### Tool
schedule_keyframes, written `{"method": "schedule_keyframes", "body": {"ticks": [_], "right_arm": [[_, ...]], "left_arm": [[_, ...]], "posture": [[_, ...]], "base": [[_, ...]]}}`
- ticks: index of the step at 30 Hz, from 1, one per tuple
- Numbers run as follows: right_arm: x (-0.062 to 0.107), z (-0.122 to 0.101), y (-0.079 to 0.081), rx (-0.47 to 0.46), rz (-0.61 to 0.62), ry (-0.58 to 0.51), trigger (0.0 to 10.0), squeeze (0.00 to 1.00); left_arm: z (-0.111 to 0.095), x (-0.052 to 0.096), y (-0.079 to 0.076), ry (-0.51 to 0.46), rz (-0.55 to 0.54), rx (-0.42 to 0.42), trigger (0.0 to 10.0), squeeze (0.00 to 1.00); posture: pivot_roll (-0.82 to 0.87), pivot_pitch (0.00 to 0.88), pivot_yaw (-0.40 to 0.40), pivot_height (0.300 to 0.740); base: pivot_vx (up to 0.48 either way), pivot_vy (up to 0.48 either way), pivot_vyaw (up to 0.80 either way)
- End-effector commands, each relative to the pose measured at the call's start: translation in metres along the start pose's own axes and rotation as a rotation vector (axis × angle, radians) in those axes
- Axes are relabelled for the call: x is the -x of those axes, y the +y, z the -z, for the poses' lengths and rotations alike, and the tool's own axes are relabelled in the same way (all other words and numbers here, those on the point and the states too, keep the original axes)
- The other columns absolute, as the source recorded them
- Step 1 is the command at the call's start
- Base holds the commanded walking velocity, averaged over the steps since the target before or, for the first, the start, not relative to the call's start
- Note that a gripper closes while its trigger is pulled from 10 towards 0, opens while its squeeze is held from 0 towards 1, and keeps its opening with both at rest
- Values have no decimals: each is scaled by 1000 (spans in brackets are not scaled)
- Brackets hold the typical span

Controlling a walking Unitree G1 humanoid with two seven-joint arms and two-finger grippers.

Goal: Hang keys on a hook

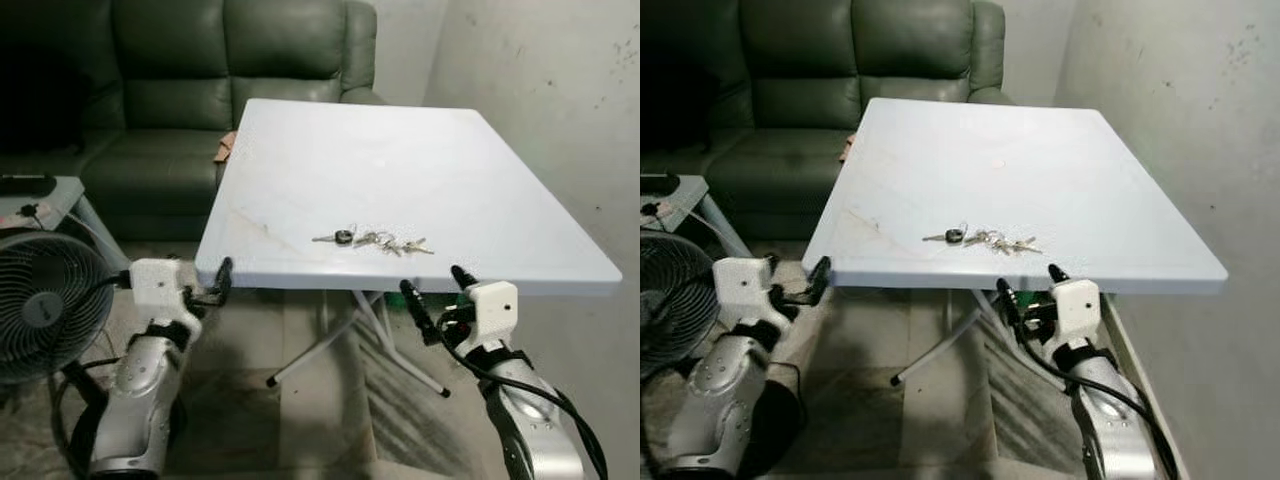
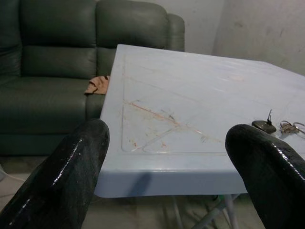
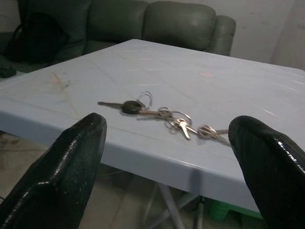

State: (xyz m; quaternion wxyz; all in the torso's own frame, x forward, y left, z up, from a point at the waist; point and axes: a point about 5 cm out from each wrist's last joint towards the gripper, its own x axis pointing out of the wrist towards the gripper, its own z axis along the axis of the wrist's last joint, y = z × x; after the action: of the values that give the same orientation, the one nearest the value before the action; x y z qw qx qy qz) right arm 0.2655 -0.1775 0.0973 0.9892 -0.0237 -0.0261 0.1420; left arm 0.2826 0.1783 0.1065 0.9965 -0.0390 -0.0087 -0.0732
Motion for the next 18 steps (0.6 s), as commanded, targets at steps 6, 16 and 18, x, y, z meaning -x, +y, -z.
{"method": "schedule_keyframes", "body": {"ticks": [6,16,18], "right_arm": [[-3,-9,0,7,-9,-28,10000,0],[-5,-9,0,7,-13,-30,10000,0],[-4,-9,-1,8,-12,-29,10000,0]], "left_arm": [[-5,-2,4,-8,-11,-16,10000,0],[-6,-2,3,-11,-14,-10,10000,0],[-6,-2,3,-13,-14,-14,10000,0]], "posture": [[16,0,-8,740],[16,0,-10,740],[16,0,-10,740]], "base": [[324,272,0],[411,121,0],[349,0,0]]}}
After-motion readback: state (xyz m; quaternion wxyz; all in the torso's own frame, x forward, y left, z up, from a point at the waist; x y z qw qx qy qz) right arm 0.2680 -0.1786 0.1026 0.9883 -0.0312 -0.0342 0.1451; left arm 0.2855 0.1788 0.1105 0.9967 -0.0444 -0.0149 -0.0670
